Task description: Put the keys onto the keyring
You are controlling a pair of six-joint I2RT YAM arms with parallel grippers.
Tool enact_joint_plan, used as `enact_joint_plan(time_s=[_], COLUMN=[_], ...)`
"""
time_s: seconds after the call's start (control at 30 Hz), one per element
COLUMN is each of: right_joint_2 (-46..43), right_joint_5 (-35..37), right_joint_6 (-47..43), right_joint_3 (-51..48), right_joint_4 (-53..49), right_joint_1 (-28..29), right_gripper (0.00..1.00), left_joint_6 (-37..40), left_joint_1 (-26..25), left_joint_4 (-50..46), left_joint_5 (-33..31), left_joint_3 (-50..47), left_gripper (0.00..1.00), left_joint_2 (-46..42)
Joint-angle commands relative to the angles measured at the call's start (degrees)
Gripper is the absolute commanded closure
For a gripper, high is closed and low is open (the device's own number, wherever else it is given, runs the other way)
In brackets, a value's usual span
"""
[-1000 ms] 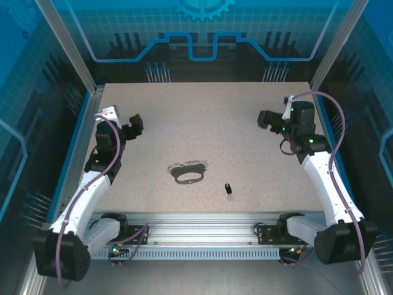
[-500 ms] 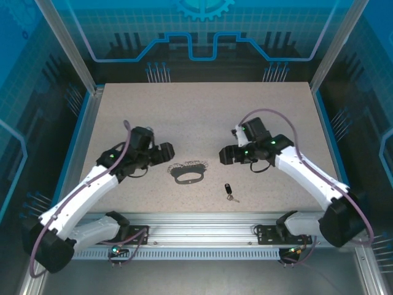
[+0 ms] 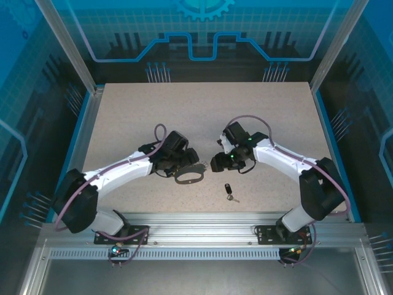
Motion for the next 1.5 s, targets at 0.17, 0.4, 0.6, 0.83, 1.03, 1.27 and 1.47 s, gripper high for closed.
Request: enact_joint_plan(time_s=[0.17, 0.4, 0.6, 0.83, 1.03, 1.27, 1.47], right_joint_2=[6.7, 10.2, 12.1, 13.8, 15.2, 16.6, 18.8], right_joint_5=[-4.2, -5.4, -4.0, -3.1, -3.5, 1.2, 9.0], right_joint_6=[0.7, 1.7, 2.1, 3.7, 6.9, 7.0, 2.9], right_joint_3=[4.5, 5.6, 6.6, 8.0, 10.0, 12.8, 15.2], right_joint_4=[2.8, 4.1, 4.0, 4.5, 5.0, 1.9, -2.8], right_joint_1=[1.2, 2.4, 4.2, 4.3, 4.5, 6.7, 9.4], right_gripper=[0.47, 0.56, 0.62, 0.63, 0.67, 0.7, 0.7], left_joint_6=[-5.3, -4.9, -1.7, 1.1, -0.6, 0.8, 3.3], left_joint_1=[2.0, 4.8, 7.1, 8.3, 7.9, 7.9, 8.3], left_joint_4=[11.1, 15.2, 16.6, 16.4, 17.2, 12.5, 7.3], left_joint_5=[4.7, 6.7, 8.4, 10.5, 12.6, 10.2, 8.9], left_joint_3=[-1.5, -1.5, 0.2, 2.1, 2.0, 2.6, 4.3], left_gripper=[0.1, 0.1, 0.1, 0.11, 0.11, 0.1, 0.09], left_joint_2=[7.3, 11.7, 15.0, 13.8, 8.3, 1.9, -0.4])
